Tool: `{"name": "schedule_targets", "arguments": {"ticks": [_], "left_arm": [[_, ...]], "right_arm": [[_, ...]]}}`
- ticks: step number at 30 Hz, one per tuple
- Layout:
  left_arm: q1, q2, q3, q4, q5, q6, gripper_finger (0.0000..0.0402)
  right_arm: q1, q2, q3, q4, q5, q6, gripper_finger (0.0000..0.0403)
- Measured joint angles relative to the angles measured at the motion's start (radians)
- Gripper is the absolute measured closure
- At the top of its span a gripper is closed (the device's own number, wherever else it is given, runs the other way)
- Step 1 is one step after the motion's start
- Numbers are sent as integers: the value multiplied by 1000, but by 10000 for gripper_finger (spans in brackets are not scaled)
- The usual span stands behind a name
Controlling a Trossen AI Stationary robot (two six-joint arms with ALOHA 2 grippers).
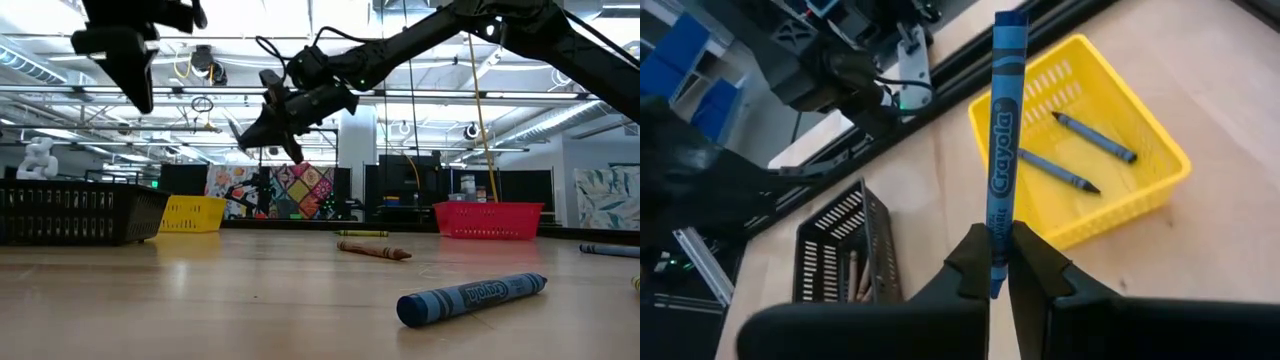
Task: Sort crayons
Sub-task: Put the blue crayon into the yellow bin
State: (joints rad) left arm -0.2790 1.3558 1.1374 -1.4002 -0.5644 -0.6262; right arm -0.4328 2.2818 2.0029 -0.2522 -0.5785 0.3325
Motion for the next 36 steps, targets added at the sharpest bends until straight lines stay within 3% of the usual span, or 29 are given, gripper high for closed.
{"name": "schedule_targets", "arguments": {"ticks": [9, 21, 26, 36], "left_arm": [[0, -89, 0, 0, -1, 3, 333], [0, -94, 0, -4, -22, 31, 333], [0, -94, 0, -4, -42, 31, 333], [6, -94, 0, -4, -50, 32, 333]], "right_arm": [[-5, 0, 0, 93, 0, -1, 403], [-21, 0, 1, 285, 0, 122, 403], [-16, 3, 1, 287, 18, 145, 403], [41, 121, 0, 361, 26, 189, 403]]}}
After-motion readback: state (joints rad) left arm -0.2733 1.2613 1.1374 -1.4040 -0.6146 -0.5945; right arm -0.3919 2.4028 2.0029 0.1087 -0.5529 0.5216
